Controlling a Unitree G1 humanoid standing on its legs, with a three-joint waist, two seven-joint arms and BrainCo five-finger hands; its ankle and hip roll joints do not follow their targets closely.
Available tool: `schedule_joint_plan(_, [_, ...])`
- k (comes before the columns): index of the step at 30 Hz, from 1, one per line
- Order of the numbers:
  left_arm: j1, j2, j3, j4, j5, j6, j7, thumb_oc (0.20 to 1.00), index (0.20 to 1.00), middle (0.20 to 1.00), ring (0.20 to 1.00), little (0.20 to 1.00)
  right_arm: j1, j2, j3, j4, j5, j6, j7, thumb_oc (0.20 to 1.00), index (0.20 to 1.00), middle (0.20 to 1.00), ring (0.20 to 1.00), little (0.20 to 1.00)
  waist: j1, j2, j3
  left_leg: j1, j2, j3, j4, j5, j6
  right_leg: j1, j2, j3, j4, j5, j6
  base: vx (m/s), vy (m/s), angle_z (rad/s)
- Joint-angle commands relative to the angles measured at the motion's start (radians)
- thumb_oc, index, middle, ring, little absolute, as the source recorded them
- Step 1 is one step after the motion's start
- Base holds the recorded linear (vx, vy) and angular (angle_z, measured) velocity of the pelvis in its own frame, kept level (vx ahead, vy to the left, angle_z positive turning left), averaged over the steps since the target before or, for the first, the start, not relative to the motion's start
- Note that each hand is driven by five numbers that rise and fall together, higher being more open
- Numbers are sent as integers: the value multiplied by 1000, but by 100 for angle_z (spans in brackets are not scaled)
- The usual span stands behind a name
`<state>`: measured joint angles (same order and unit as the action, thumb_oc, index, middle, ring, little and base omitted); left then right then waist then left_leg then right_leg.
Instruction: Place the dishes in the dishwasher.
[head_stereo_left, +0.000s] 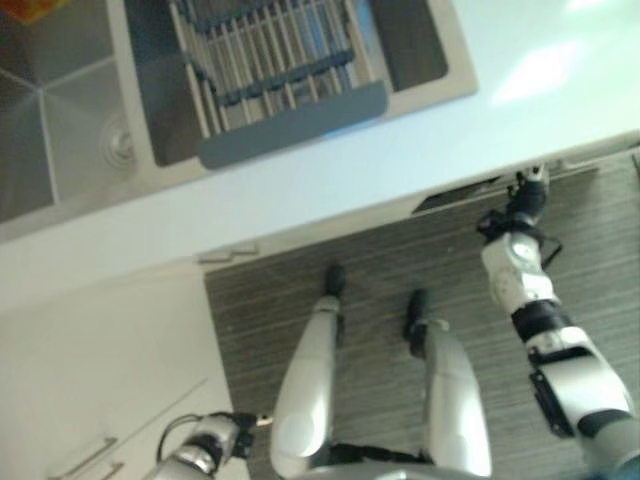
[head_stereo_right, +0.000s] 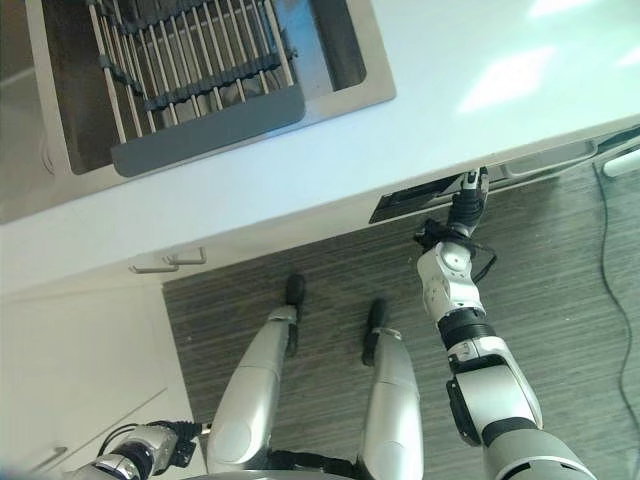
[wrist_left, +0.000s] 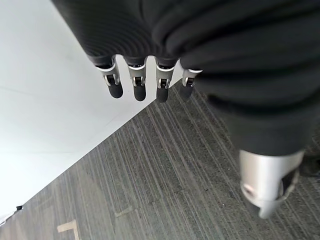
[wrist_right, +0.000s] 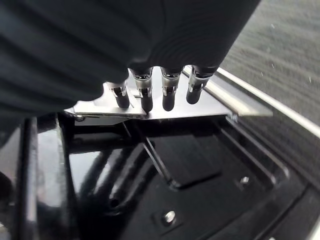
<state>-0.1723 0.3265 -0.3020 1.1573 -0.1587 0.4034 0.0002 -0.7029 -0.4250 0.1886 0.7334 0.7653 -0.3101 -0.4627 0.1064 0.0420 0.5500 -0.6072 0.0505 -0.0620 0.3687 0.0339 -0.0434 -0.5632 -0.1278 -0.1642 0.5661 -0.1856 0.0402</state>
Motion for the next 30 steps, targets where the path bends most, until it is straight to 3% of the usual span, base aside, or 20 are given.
schedule_joint_plan(1, [-8, 62, 18, 20, -9, 66, 19, 1000, 1000, 1000, 1000, 1000, -264, -89, 99, -68, -54, -35, 206, 1000, 1000, 1000, 1000, 1000, 105, -26, -30, 55, -44, 16, -6, -93, 49, 28, 3, 21, 22, 3, 8, 37, -167, 23])
schedule_joint_plan(8, [0, 116, 40, 16, -66, 45, 19, 1000, 1000, 1000, 1000, 1000, -289, -138, 90, -1, 46, -67, 289, 1000, 1000, 1000, 1000, 1000, 139, -88, -30, 58, -30, -15, -27, -97, 52, 60, 10, -12, -22, 21, 21, 38, -153, 10])
schedule_joint_plan(11, [7, 96, 60, 2, -177, 9, -19, 1000, 1000, 1000, 1000, 1000, -224, -90, 62, 20, 78, -69, 321, 1000, 1000, 1000, 1000, 1000, 136, -87, -30, 92, -27, -9, -60, -92, 47, 95, 8, -25, -47, 17, 21, -31, -9, 7])
schedule_joint_plan(13, [16, 79, 65, -8, -234, -23, -41, 1000, 1000, 1000, 1000, 1000, -165, -53, 57, 7, 79, -73, 335, 1000, 1000, 1000, 1000, 1000, 131, -80, -30, 102, -23, -4, -85, -62, 49, 108, 12, -36, -76, 42, 13, -74, 50, -3])
schedule_joint_plan(14, [26, 42, 61, -18, -278, -106, -50, 1000, 1000, 1000, 1000, 1000, -24, 38, 46, -13, 104, -104, 345, 1000, 1000, 1000, 1000, 1000, 114, -80, -30, 160, -21, 7, -122, -60, 45, 173, 12, -42, -125, 43, 14, 7, 30, 16])
schedule_joint_plan(18, [40, 11, 56, -23, -356, -159, -72, 1000, 1000, 1000, 1000, 1000, 149, 128, 47, -32, 77, -128, 349, 1000, 1000, 1000, 1000, 1000, 78, -82, -57, 227, -11, 21, -173, -53, 36, 247, 20, -38, -188, 47, 16, 62, 74, 10])
schedule_joint_plan(20, [66, -11, 53, -17, -384, -183, -95, 1000, 1000, 1000, 1000, 1000, 341, 144, 56, -5, 21, -101, 413, 1000, 1000, 1000, 1000, 1000, 36, -89, -112, 301, 6, 52, -225, -43, 24, 340, 21, -33, -277, 61, 21, 124, 128, 4])
schedule_joint_plan(24, [89, -32, 79, 4, -420, -209, -105, 1000, 1000, 1000, 1000, 1000, 474, 151, 41, 82, 22, -95, 486, 1000, 1000, 1000, 1000, 1000, -3, -85, -171, 375, 13, 83, -253, -41, 15, 428, 17, -32, -345, 72, 22, 142, 130, -3])
schedule_joint_plan(25, [98, -43, 92, 16, -422, -194, -104, 1000, 1000, 1000, 1000, 1000, 529, 155, 27, 126, 13, -75, 519, 1000, 1000, 1000, 1000, 1000, -25, -81, -211, 417, 13, 97, -253, -48, 14, 470, 16, -28, -358, 69, 20, 191, 140, -25])
schedule_joint_plan(30, [129, -57, 121, 72, -387, -184, -119, 1000, 1000, 1000, 1000, 1000, 615, 169, 15, 213, -68, -32, 547, 1000, 1000, 1000, 1000, 1000, -67, -71, -292, 502, 18, 121, -260, -61, 11, 548, 21, -21, -381, 60, 17, 161, 83, -15])
